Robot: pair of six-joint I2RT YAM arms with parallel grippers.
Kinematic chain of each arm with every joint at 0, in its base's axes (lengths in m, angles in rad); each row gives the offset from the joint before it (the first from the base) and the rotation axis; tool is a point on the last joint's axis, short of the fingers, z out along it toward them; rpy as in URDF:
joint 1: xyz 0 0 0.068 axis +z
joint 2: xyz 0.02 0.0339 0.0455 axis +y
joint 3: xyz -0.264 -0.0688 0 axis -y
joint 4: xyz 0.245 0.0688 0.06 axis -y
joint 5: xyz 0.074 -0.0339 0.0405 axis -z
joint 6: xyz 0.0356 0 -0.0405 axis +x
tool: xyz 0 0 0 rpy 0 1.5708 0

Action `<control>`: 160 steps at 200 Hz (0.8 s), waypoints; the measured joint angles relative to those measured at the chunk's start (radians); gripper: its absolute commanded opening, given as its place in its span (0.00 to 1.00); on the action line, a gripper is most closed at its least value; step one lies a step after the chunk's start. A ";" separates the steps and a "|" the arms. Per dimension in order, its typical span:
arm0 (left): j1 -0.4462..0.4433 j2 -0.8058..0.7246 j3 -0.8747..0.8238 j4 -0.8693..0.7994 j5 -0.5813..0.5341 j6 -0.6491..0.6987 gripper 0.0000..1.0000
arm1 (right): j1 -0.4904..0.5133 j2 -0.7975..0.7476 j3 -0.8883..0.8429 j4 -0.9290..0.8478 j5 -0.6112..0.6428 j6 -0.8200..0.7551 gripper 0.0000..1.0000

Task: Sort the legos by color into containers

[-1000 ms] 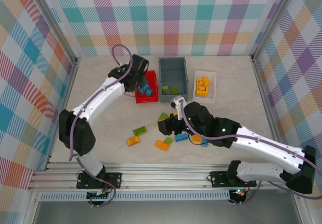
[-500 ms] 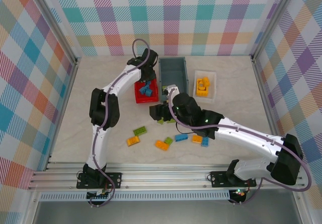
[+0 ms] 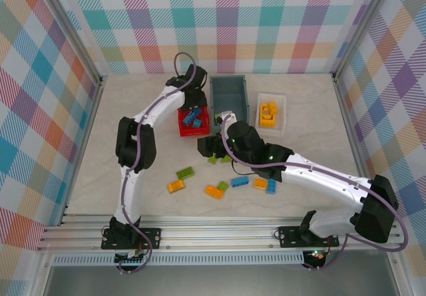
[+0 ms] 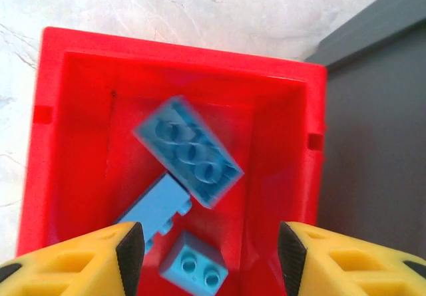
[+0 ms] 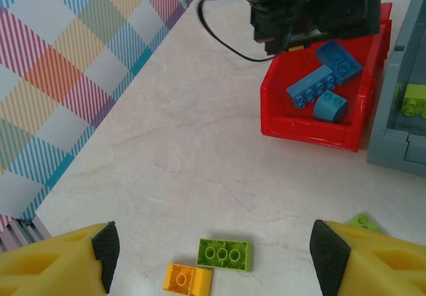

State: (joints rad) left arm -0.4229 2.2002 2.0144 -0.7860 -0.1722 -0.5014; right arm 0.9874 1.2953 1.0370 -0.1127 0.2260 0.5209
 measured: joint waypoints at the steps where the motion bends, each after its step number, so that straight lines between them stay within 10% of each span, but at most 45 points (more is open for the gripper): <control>1: 0.000 -0.003 -0.003 0.000 0.000 0.000 0.57 | 0.000 0.000 0.000 -0.001 0.001 0.000 0.77; 160: -0.040 -1.403 -0.841 -0.099 0.206 -0.175 0.58 | 0.087 0.199 0.156 -0.422 -0.105 -0.292 0.76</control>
State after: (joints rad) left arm -0.4625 0.7967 1.1736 -0.8848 0.0338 -0.6765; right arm 1.0744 1.4940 1.1934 -0.5346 0.1211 0.2291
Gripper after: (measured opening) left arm 0.580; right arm 0.752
